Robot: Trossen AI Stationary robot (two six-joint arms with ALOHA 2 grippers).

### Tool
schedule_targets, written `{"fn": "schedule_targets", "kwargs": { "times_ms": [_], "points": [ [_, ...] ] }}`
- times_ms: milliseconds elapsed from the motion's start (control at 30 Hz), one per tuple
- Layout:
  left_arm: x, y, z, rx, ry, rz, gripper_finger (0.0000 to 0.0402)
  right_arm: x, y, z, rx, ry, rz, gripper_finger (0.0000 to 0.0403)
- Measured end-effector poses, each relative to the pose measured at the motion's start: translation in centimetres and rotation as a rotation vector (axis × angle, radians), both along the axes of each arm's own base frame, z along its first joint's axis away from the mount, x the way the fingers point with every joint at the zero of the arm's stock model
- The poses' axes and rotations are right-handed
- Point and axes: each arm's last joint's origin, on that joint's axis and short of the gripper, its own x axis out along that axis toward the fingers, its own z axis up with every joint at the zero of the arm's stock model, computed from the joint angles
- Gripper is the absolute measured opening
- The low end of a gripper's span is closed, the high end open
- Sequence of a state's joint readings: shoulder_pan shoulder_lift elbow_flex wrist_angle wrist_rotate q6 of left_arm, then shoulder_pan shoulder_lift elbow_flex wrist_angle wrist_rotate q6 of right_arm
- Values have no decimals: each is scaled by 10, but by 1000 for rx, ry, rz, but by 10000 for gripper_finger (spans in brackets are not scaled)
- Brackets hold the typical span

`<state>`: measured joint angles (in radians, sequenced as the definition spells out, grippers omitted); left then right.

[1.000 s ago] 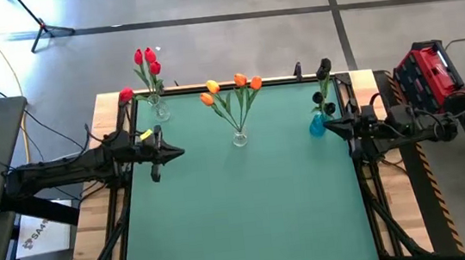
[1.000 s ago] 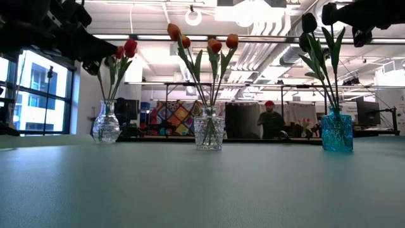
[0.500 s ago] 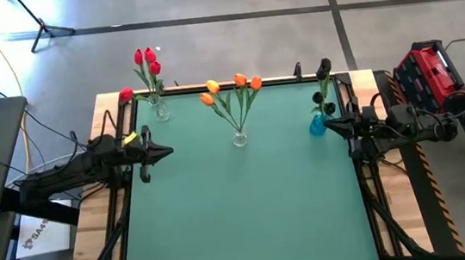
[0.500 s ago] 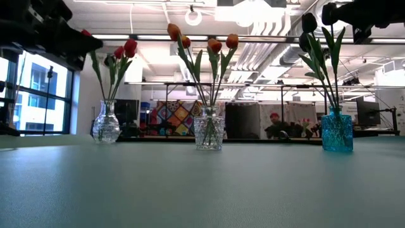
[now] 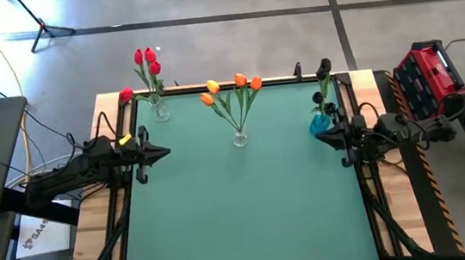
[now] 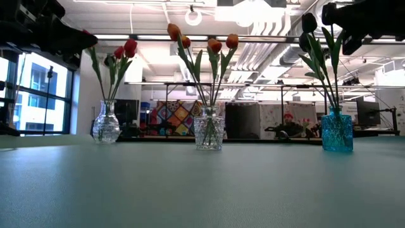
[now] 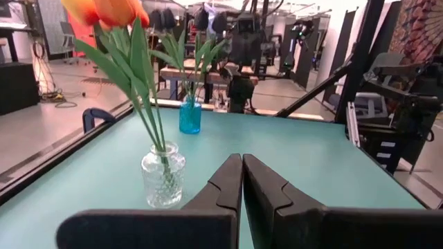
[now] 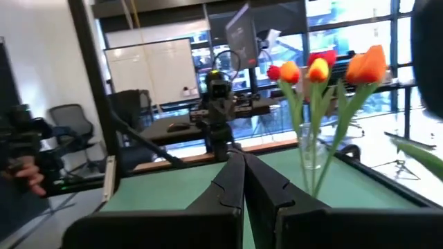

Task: Sort flowers into vase by color
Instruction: Return to Home Position

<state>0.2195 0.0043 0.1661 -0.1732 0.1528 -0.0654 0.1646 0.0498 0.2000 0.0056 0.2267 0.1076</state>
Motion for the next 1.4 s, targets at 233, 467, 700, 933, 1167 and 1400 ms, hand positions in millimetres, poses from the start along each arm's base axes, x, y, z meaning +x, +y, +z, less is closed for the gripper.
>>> {"fn": "schedule_targets", "kwargs": {
  "times_ms": [233,467,700,933,1167,1400],
  "points": [
    [0,0,0,16,1,-3,0,1,1,-14,12,8,20,0],
    [0,-1,-3,29,37,-29,0,3,1,-23,19,14,13,0],
    [0,-1,-2,55,23,-29,0,10,2,-42,32,-51,14,0],
    [0,-1,-2,53,22,-29,0,10,3,-43,25,-40,32,0],
    [0,-1,-3,52,36,-30,0,11,3,-48,24,14,38,0],
    [4,0,-8,52,-21,-37,0,11,3,-51,-3,41,26,0]
  ]
}}
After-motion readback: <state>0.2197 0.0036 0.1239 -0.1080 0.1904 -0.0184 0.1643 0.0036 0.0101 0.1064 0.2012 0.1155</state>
